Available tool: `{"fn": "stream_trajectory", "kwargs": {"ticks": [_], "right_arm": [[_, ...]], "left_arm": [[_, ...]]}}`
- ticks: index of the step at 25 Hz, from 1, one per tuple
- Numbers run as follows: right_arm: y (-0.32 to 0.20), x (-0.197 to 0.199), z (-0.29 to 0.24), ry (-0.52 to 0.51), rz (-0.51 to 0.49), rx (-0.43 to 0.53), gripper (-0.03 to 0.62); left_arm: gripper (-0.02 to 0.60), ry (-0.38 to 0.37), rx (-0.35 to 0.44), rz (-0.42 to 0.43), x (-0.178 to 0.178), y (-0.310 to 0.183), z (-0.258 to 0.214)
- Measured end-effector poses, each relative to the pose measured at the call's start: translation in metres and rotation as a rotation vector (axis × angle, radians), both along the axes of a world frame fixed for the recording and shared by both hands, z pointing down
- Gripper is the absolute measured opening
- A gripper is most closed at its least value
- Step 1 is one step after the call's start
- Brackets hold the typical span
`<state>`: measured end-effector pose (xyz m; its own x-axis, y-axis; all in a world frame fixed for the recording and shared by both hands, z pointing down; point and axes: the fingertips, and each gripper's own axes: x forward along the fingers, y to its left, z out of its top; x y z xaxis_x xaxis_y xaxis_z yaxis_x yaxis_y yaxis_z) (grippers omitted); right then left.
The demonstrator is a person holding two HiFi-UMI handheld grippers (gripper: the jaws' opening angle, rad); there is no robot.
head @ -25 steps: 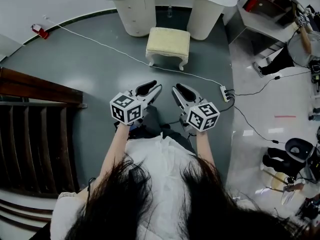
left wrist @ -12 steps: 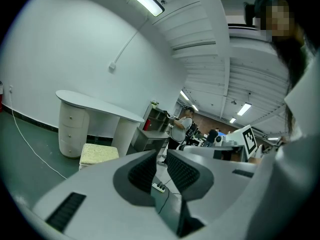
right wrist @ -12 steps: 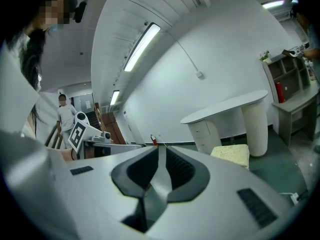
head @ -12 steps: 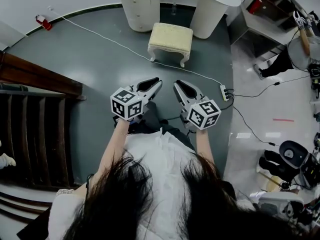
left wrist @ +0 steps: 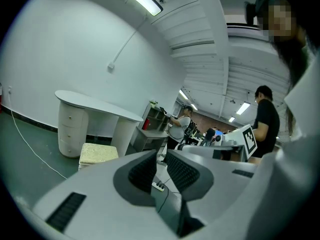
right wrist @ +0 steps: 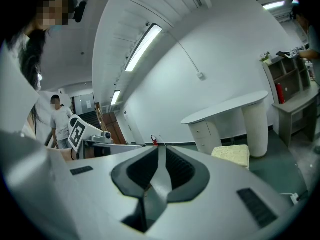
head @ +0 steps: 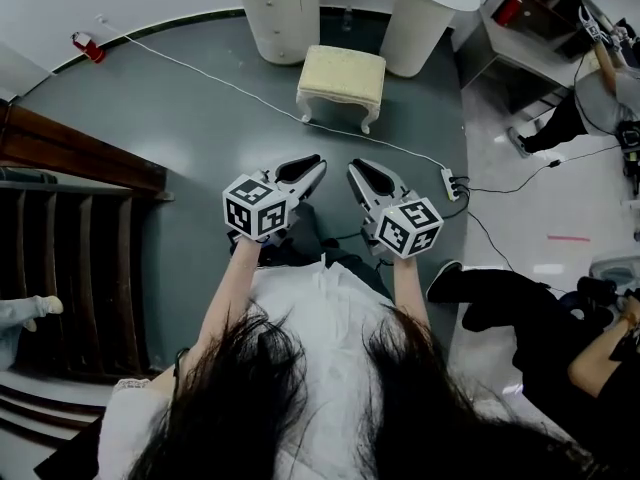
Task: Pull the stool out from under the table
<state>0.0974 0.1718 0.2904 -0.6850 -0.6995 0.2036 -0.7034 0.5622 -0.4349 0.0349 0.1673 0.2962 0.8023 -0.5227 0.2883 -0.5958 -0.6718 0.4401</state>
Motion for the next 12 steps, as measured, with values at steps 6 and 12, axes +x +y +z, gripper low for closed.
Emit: {"fn": "stream_trajectory", "kwargs": {"ticks": [6,12], "right_arm": [[0.0003,-0.0032,0.0053,0.001,-0.007,-0.01,0.063],[-0.005,-0.009,0.0053,0.005,-0.022,-0.017,0.063]], "left_arm": [[0.075,-0.009,-0.009,0.006,0.0004,0.0031,0.0043],[0.075,0.001,-0.018,-0.018,-0.0073,-0.0054,0.0016]]}}
